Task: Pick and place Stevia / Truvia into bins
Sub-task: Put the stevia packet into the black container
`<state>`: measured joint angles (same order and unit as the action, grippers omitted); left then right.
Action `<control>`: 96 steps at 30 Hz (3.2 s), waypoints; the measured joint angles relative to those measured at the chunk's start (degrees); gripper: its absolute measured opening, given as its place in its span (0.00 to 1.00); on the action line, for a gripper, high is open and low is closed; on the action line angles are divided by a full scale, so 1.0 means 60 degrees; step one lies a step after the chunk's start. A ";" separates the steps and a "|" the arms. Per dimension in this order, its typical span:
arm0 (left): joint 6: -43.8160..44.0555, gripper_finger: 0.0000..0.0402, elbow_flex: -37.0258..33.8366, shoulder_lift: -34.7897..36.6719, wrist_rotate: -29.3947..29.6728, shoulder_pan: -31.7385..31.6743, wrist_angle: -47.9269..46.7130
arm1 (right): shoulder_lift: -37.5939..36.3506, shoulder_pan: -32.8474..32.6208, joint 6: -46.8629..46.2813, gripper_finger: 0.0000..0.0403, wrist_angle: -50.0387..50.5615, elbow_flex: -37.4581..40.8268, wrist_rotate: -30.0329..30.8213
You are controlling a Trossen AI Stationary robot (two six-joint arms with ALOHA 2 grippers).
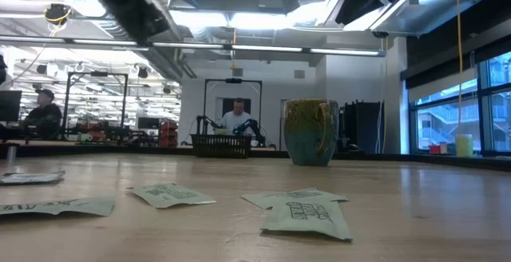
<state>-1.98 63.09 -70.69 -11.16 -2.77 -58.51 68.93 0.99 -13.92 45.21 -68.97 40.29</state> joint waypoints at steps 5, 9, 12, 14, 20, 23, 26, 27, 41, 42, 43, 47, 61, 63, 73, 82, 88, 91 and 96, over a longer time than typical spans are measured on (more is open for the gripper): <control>0.0865 0.19 -0.0910 -0.0004 0.1003 0.1540 0.0464 | 0.0000 0.0000 -0.0159 0.40 -0.0068 0.0000 -0.0004; 0.1216 0.20 -0.1711 -0.0070 0.1327 0.2417 0.1645 | 0.0000 0.0000 -0.0150 0.40 -0.0192 0.0000 -0.0004; 0.1234 0.21 -0.2211 -0.0245 0.1681 0.2991 0.2909 | 0.0000 0.0000 -0.0151 0.40 -0.0219 0.0000 -0.0004; 0.1232 0.22 -0.2463 -0.0427 0.1864 0.3281 0.3264 | 0.0000 0.0003 -0.0154 0.40 -0.0223 0.0000 -0.0004; 0.1373 0.28 -0.2679 -0.1395 0.1903 0.3794 0.3396 | 0.0000 0.0000 -0.0170 0.40 -0.0222 0.0000 -0.0007; 0.1397 0.31 -0.2678 -0.1957 0.1861 0.3941 0.3567 | 0.0000 0.0002 -0.0170 0.40 -0.0220 0.0000 -0.0009; 0.1403 0.31 -0.2678 -0.2497 0.1646 0.4076 0.3845 | 0.0000 0.0000 -0.0173 0.40 -0.0219 0.0000 -0.0007; 0.1406 0.30 -0.2678 -0.2669 0.1538 0.4137 0.4026 | 0.0000 0.0000 -0.0173 0.40 -0.0216 0.0000 -0.0011; 0.1955 0.18 -0.2584 -0.4270 0.1071 0.4460 0.4585 | 0.0004 0.0000 -0.0172 0.40 -0.0187 0.0000 -0.0260; 0.1910 0.17 -0.2584 -0.4273 0.1061 0.4460 0.4602 | 0.0004 0.0000 -0.0171 0.40 -0.0189 0.0000 -0.0262; 0.1901 0.16 -0.2584 -0.4259 0.1057 0.4460 0.4603 | 0.0004 0.0000 -0.0170 0.40 -0.0186 0.0000 -0.0262; 0.1887 0.10 -0.2653 -0.4014 0.1091 0.4438 0.4624 | 0.0004 0.0002 -0.0139 0.40 -0.0186 0.0000 -0.0264; 0.1698 0.02 -0.2283 -0.2004 0.1208 0.2883 0.3425 | 0.0004 0.0003 0.0162 0.40 -0.0160 0.0000 -0.0264; 0.1728 0.01 -0.2118 -0.1637 0.1552 0.2160 0.3493 | 0.0004 0.0004 0.0172 0.40 -0.0160 0.0000 -0.0262; 0.1825 0.03 -0.0610 -0.1159 0.3232 -0.2404 0.4517 | 0.0004 0.0004 0.0428 0.40 -0.0172 0.0000 -0.0262; 0.1303 0.02 0.0316 -0.2558 0.1973 -0.5480 0.6086 | 0.0004 0.0000 0.0464 0.40 -0.0067 0.0000 -0.0262; 0.1275 0.02 0.0903 -0.4403 0.1597 -0.5962 0.6012 | 0.0004 0.0004 0.0668 0.40 0.0010 0.0000 -0.0255; 0.1281 0.02 0.1281 -0.5145 0.1568 -0.6074 0.5941 | 0.0004 0.0004 0.0679 0.40 0.0116 0.0000 -0.0260; 0.1381 0.02 0.1868 -0.5944 0.1600 -0.6236 0.5667 | 0.0004 0.0002 0.0655 0.40 0.0281 0.0000 -0.0259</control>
<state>6.31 74.30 -106.36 -1.56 -40.18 -24.50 68.95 1.01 -9.99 46.90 -68.97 38.74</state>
